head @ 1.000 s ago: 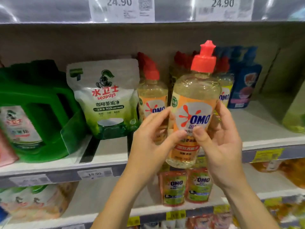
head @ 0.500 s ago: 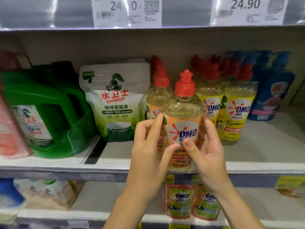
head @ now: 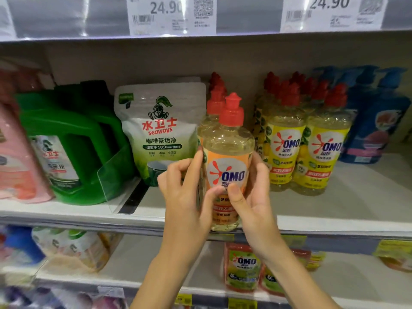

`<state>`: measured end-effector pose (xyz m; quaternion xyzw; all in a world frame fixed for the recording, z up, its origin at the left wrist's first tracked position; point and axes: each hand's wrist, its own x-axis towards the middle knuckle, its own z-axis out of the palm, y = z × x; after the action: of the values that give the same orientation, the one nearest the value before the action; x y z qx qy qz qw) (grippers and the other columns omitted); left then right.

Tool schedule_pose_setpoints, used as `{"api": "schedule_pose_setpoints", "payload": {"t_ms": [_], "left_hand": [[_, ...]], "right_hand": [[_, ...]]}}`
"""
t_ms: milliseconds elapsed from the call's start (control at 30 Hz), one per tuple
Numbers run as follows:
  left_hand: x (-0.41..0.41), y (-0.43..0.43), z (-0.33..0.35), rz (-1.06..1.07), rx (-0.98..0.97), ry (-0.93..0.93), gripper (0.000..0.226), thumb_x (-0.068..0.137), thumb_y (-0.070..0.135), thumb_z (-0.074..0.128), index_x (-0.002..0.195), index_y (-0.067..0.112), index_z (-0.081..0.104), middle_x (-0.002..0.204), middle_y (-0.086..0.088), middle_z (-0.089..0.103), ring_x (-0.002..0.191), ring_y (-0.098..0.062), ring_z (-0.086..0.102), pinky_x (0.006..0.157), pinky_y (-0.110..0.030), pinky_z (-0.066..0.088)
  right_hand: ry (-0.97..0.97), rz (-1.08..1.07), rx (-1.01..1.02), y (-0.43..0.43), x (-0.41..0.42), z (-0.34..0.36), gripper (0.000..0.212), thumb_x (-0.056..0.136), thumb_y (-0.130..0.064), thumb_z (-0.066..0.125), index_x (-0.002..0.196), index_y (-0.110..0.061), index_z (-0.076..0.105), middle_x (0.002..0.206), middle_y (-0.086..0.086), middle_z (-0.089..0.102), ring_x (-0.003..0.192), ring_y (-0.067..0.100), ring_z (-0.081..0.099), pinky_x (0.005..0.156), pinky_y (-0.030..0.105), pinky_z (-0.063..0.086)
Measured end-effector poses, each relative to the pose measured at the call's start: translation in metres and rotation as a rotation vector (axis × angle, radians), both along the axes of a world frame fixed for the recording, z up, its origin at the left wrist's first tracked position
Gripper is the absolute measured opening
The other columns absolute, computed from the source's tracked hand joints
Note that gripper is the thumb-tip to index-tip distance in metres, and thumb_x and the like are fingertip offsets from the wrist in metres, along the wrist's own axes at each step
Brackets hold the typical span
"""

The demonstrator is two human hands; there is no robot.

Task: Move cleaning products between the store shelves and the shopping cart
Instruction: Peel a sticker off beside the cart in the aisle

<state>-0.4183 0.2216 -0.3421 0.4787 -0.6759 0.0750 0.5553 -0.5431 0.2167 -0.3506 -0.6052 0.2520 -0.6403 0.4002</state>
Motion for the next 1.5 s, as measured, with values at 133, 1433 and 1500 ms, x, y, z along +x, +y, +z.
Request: {"api": "schedule_pose_setpoints", "payload": {"t_ms": [133, 1433, 1500], "left_hand": [[-0.001, 0.000, -0.004, -0.011, 0.011, 0.028, 0.060, 0.090, 0.033, 0.054, 0.143, 0.011, 0.038, 0.112, 0.002, 0.040, 0.102, -0.015, 0.037, 0.098, -0.006, 0.021], [0.026, 0.075, -0.013, -0.188, 0.244, 0.478, 0.023, 0.089, 0.036, 0.057, 0.111, 0.034, 0.063, 0.112, 0.010, 0.062, 0.106, -0.012, 0.061, 0.086, -0.018, 0.048], [0.043, 0.092, -0.017, -0.160, 0.273, 0.520, 0.023, 0.090, 0.035, 0.058, 0.112, 0.032, 0.063, 0.112, 0.005, 0.064, 0.108, -0.017, 0.062, 0.089, -0.025, 0.050]], "right_hand": [[0.037, 0.024, 0.007, 0.000, -0.002, -0.001, 0.054, 0.097, -0.017, 0.046, 0.142, -0.035, 0.023, 0.144, -0.005, 0.043, 0.133, 0.014, 0.046, 0.104, 0.030, 0.045], [0.214, -0.108, -0.075, 0.070, 0.017, -0.002, 0.029, 0.088, -0.032, 0.063, 0.115, -0.041, 0.057, 0.116, -0.013, 0.059, 0.114, 0.016, 0.057, 0.091, 0.022, 0.048], [0.221, 0.075, -0.034, 0.075, 0.038, -0.002, 0.028, 0.085, -0.037, 0.060, 0.113, -0.041, 0.058, 0.113, -0.010, 0.061, 0.112, 0.019, 0.059, 0.091, 0.028, 0.049]]}}
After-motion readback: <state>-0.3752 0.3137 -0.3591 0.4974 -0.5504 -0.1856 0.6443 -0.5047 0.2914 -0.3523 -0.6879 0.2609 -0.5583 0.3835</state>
